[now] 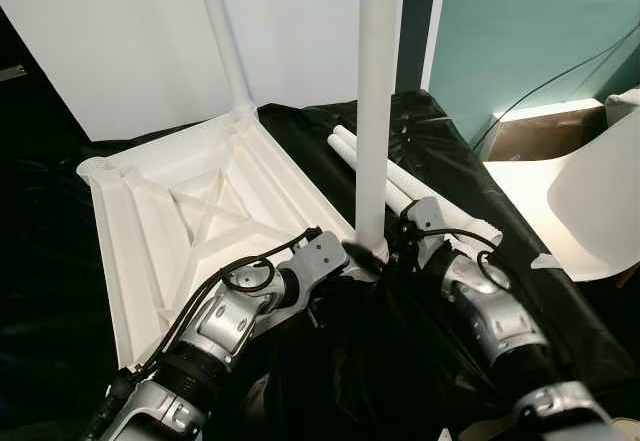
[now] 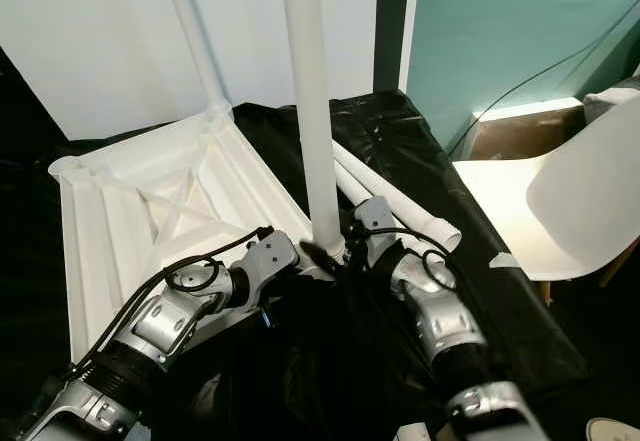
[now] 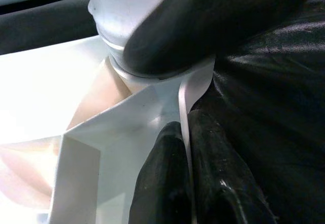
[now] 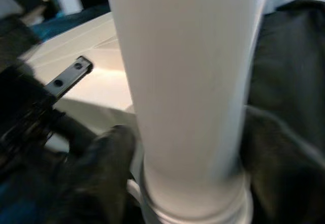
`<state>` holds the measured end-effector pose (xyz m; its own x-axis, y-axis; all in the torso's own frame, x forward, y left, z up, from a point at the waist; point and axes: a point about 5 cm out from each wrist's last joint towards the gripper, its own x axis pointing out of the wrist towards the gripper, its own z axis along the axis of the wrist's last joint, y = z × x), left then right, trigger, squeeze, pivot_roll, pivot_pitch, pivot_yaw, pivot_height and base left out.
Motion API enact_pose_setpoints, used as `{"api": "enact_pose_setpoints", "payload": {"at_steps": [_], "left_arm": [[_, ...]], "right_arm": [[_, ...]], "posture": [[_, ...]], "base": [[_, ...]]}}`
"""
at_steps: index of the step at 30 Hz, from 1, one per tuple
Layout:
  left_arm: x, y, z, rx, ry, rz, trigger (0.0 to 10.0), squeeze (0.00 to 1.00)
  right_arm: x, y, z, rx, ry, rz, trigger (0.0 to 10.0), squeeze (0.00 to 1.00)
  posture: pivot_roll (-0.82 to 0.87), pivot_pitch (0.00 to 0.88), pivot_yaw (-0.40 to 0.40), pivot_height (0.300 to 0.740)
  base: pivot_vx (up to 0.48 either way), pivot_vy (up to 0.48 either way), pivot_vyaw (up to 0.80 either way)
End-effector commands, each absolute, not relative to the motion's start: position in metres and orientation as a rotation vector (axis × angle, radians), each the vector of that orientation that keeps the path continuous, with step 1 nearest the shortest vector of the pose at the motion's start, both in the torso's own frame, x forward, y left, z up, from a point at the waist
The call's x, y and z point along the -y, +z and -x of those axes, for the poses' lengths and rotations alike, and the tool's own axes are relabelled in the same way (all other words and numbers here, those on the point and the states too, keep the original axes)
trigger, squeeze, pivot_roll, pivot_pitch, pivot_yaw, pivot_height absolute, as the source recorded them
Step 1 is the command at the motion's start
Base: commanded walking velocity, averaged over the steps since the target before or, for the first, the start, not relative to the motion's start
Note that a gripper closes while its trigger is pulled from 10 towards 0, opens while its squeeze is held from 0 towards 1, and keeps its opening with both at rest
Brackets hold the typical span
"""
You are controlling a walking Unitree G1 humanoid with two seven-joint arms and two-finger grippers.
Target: Building children table
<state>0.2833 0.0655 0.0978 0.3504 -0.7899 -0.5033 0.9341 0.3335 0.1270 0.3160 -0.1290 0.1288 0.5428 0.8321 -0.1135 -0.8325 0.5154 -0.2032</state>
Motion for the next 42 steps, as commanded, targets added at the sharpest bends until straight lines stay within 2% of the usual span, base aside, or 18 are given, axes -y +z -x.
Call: {"api": "enact_pose_setpoints", "payload": {"at_steps": [1, 16, 20, 22, 23, 25, 37, 38, 41, 42], "left_arm": [[-0.067, 0.067, -0.266, -0.533, -1.232, -0.405, 10.0, 0.00], [-0.068, 0.067, -0.266, -0.536, -1.227, -0.403, 10.0, 0.00], [-0.067, 0.066, -0.265, -0.537, -1.230, -0.404, 10.0, 0.00], [-0.068, 0.066, -0.264, -0.540, -1.232, -0.407, 10.0, 0.00], [-0.068, 0.066, -0.264, -0.540, -1.232, -0.407, 10.0, 0.00], [-0.069, 0.066, -0.265, -0.540, -1.232, -0.410, 10.0, 0.00], [-0.068, 0.065, -0.264, -0.540, -1.225, -0.401, 10.0, 0.00], [-0.068, 0.065, -0.265, -0.540, -1.223, -0.400, 10.0, 0.00], [-0.069, 0.065, -0.265, -0.539, -1.221, -0.401, 10.0, 0.00], [-0.069, 0.066, -0.266, -0.539, -1.221, -0.401, 10.0, 0.00]], "right_arm": [[0.125, 0.128, -0.314, -0.023, 1.090, 0.261, 0.0, 0.00], [0.142, 0.126, -0.311, -0.146, 1.196, 0.214, 0.0, 0.00], [0.136, 0.128, -0.313, -0.053, 1.095, 0.199, 0.0, 0.00], [0.123, 0.130, -0.316, 0.107, 0.702, 0.111, 0.0, 0.00], [0.123, 0.130, -0.316, 0.107, 0.702, 0.111, 0.0, 0.00], [0.113, 0.121, -0.304, 0.134, 0.534, 0.069, 0.0, 0.00], [0.106, 0.116, -0.302, 0.130, 0.399, 0.041, 0.0, 0.00], [0.105, 0.115, -0.302, 0.123, 0.410, 0.049, 10.0, 0.00], [0.102, 0.113, -0.300, 0.111, 0.440, 0.061, 10.0, 0.00], [0.101, 0.112, -0.300, 0.095, 0.493, 0.056, 10.0, 1.00]], "posture": [[0.05, 0.000, 0.052, 0.740], [0.05, 0.000, 0.050, 0.740], [0.05, 0.000, 0.050, 0.740], [0.05, 0.000, 0.050, 0.740], [0.05, 0.000, 0.050, 0.740], [0.05, 0.000, 0.050, 0.740], [0.06, 0.000, 0.040, 0.740], [0.06, 0.000, 0.038, 0.740], [0.06, 0.000, 0.040, 0.740], [0.06, 0.000, 0.040, 0.740]], "base": [[0.000, 0.000, 0.00], [0.000, 0.000, 0.00], [0.000, 0.000, 0.00], [0.000, 0.000, 0.00], [0.000, 0.000, 0.00], [0.000, 0.000, 0.00], [0.000, 0.000, 0.00], [0.000, 0.000, 0.00], [0.000, 0.000, 0.00], [0.000, 0.000, 0.00]]}}
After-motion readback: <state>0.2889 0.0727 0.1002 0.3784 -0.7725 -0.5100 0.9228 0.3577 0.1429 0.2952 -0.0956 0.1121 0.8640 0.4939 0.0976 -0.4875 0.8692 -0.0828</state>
